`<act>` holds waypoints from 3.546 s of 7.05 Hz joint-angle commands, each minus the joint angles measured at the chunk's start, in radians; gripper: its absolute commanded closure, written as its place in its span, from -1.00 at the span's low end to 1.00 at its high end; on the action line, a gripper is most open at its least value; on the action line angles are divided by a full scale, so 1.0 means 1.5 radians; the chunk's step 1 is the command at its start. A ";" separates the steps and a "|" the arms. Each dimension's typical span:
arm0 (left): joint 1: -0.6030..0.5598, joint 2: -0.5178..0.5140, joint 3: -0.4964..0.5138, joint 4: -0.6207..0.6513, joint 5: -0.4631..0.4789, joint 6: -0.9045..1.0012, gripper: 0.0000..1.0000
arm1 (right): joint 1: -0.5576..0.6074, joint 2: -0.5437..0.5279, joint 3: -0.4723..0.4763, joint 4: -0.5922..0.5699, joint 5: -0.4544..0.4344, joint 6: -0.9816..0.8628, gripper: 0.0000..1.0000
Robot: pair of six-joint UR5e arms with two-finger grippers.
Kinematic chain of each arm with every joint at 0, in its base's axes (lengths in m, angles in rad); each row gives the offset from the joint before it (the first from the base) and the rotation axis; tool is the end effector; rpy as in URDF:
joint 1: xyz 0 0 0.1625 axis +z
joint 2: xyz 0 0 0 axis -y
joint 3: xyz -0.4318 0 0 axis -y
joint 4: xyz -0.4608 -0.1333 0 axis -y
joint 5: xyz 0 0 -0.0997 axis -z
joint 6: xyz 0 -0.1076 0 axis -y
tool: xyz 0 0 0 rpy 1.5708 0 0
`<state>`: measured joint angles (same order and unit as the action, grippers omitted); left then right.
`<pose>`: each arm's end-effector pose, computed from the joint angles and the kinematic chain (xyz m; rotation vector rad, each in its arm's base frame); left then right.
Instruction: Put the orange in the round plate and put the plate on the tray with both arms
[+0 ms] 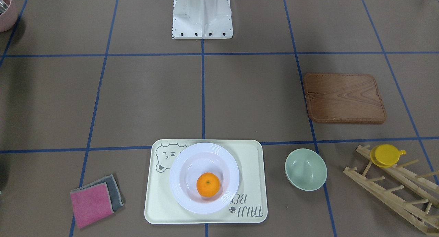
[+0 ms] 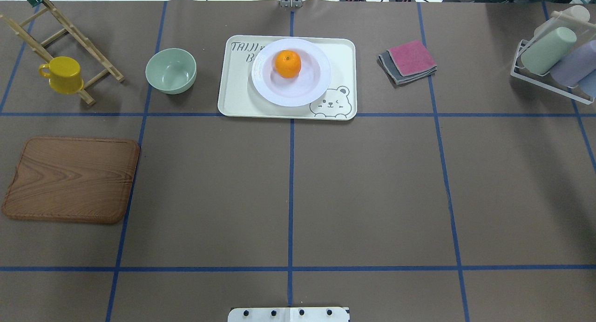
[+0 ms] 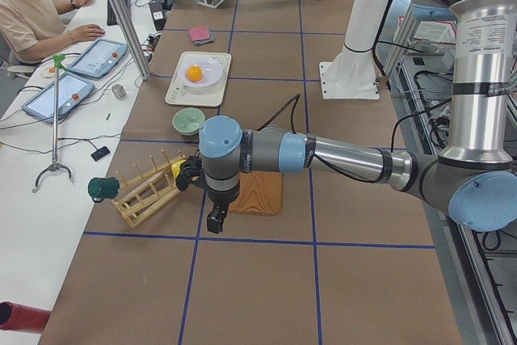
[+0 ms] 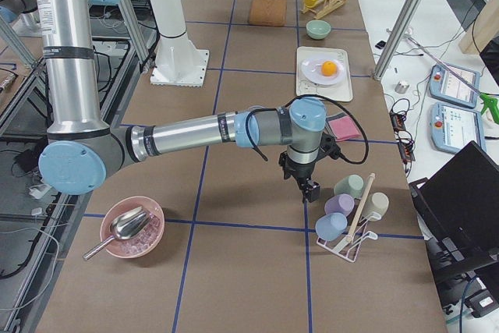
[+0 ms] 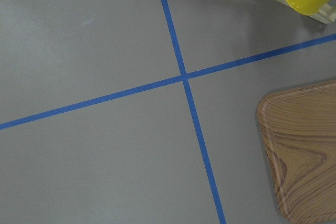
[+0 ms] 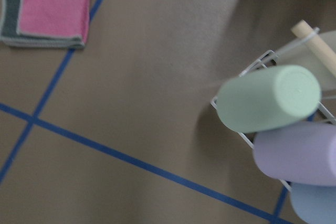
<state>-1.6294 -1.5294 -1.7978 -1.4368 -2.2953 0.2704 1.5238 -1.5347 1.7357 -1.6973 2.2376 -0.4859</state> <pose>-0.0934 -0.5342 0.5842 0.1676 0.7080 0.2211 0.0398 -0.5753 0.5789 0.2178 -0.6430 -0.5374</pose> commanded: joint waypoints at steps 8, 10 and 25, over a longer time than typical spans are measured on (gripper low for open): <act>0.005 0.047 -0.006 -0.004 -0.002 0.000 -1.00 | 0.011 -0.036 0.022 -0.035 0.013 0.126 -1.00; 0.005 0.048 -0.006 -0.004 -0.003 0.000 -1.00 | 0.011 -0.036 0.019 -0.035 0.013 0.133 -1.00; 0.005 0.048 -0.006 -0.003 -0.003 -0.001 -1.00 | 0.011 -0.040 0.023 -0.033 0.015 0.142 -1.00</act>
<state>-1.6214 -1.4573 -1.8070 -1.4425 -2.2994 0.2685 1.5401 -1.5952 1.7702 -1.7472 2.2596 -0.2730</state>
